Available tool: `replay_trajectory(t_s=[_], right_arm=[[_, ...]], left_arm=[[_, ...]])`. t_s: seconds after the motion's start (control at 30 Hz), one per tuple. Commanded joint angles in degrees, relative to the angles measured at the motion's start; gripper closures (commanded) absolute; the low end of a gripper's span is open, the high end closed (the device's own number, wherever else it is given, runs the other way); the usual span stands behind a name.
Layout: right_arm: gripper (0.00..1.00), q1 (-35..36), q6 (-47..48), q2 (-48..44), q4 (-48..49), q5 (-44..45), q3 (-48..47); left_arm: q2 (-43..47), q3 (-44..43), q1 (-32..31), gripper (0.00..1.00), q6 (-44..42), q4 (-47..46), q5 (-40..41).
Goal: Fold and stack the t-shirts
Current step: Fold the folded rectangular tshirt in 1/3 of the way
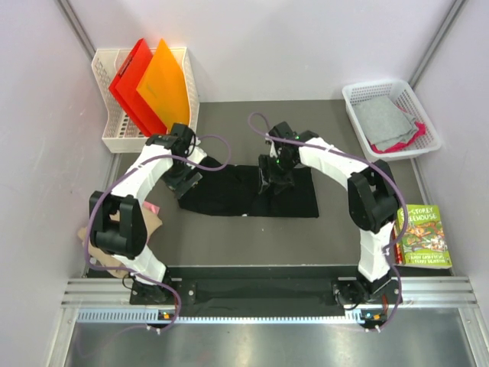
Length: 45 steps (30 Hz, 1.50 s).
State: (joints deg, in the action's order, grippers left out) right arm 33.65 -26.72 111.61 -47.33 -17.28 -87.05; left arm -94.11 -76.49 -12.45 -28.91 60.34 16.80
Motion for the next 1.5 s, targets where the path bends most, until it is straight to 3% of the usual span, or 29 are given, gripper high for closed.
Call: replay_trajectory(t_s=[0.0, 0.2, 0.63, 0.83, 1.03, 1.17, 1.37, 1.47], right_arm=[[0.41, -5.9, 1.8, 3.1, -0.5, -1.2, -12.0], [0.43, -7.6, 4.4, 12.0, -5.0, -0.9, -20.7], [0.44, -8.2, 7.1, 13.8, -3.6, 2.0, -17.7], [0.43, -11.7, 6.4, 17.6, -1.6, -1.4, -25.8], [0.44, -13.9, 4.2, 20.2, 3.3, -7.1, -25.0], [0.42, -16.3, 3.9, 17.8, 3.5, -6.7, -21.9], [0.39, -18.9, 4.0, 5.5, 5.6, -3.7, -15.2], [0.41, -18.4, 2.7, 1.8, 5.4, -7.9, -14.3]], left_arm=[[3.1, 0.3, 0.4, 0.01, 0.2, -1.0, 0.9], [3.7, 0.2, 0.5, 0.01, 0.2, -0.7, 1.7], [3.6, 1.6, 0.6, 0.01, 2.0, -0.4, 0.4], [3.8, 1.4, 0.6, 0.01, 2.4, 0.7, 0.5], [5.2, 2.7, 0.6, 0.01, 2.0, 0.8, 1.0], [5.7, 3.6, 0.6, 0.01, 1.7, 0.6, 1.5], [5.1, 2.8, 0.6, 0.01, 2.6, 0.7, -0.4], [4.2, 1.8, 0.6, 0.01, 3.2, 1.0, -2.3]])
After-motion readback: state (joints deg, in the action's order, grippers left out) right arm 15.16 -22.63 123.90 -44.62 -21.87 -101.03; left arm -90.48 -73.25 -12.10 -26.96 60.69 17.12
